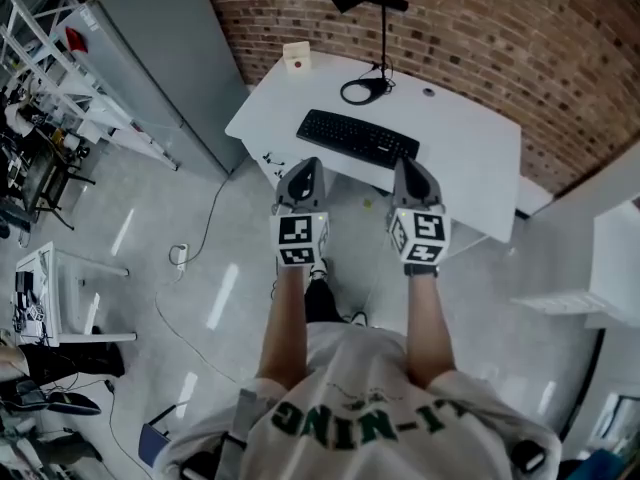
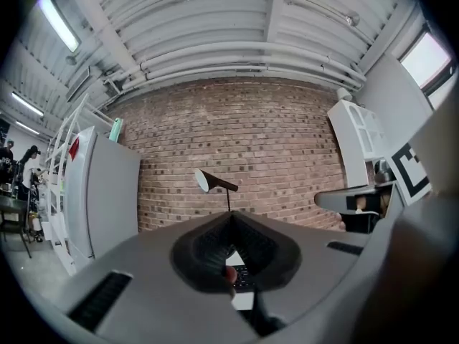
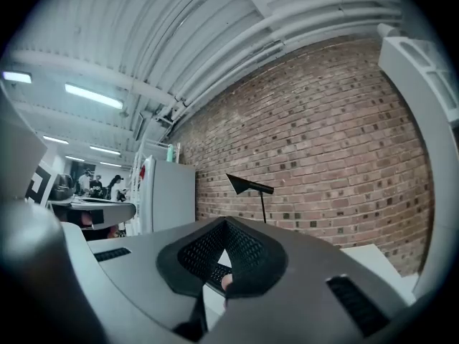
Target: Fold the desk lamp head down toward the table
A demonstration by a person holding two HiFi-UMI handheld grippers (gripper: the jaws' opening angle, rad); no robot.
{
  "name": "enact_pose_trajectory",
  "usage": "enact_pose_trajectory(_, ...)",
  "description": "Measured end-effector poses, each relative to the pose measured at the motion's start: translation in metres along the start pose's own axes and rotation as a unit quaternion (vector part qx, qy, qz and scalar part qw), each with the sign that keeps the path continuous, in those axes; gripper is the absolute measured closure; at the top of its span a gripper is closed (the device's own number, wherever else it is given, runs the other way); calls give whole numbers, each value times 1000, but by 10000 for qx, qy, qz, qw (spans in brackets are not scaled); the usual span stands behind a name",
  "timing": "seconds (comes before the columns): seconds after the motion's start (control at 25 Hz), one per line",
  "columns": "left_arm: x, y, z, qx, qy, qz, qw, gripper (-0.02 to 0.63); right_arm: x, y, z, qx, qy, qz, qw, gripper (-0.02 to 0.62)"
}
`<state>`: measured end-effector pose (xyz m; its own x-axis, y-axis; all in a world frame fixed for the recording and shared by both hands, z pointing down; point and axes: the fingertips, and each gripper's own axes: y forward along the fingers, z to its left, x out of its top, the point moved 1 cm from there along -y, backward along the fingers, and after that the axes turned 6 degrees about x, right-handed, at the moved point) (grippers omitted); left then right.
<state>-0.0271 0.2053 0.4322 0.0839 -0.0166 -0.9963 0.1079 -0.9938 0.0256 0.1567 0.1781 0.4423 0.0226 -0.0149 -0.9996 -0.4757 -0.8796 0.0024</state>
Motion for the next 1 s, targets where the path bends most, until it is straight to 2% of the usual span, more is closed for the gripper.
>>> enact_pose_trajectory(0.28, -5, 64, 23, -175, -97, -79, 9998, 614, -1, 57, -17, -36, 2, -102, 9999, 601)
enact_pose_trajectory(0.6, 25, 179, 65, -455, -223, -361, 9981, 614, 35, 164, -40, -184, -230, -335, 9990, 601)
enact_pose_trajectory(1.0, 34, 272, 112, -757, -338, -374, 9959, 614, 38, 260, -50, -417, -219, -87, 9989, 601)
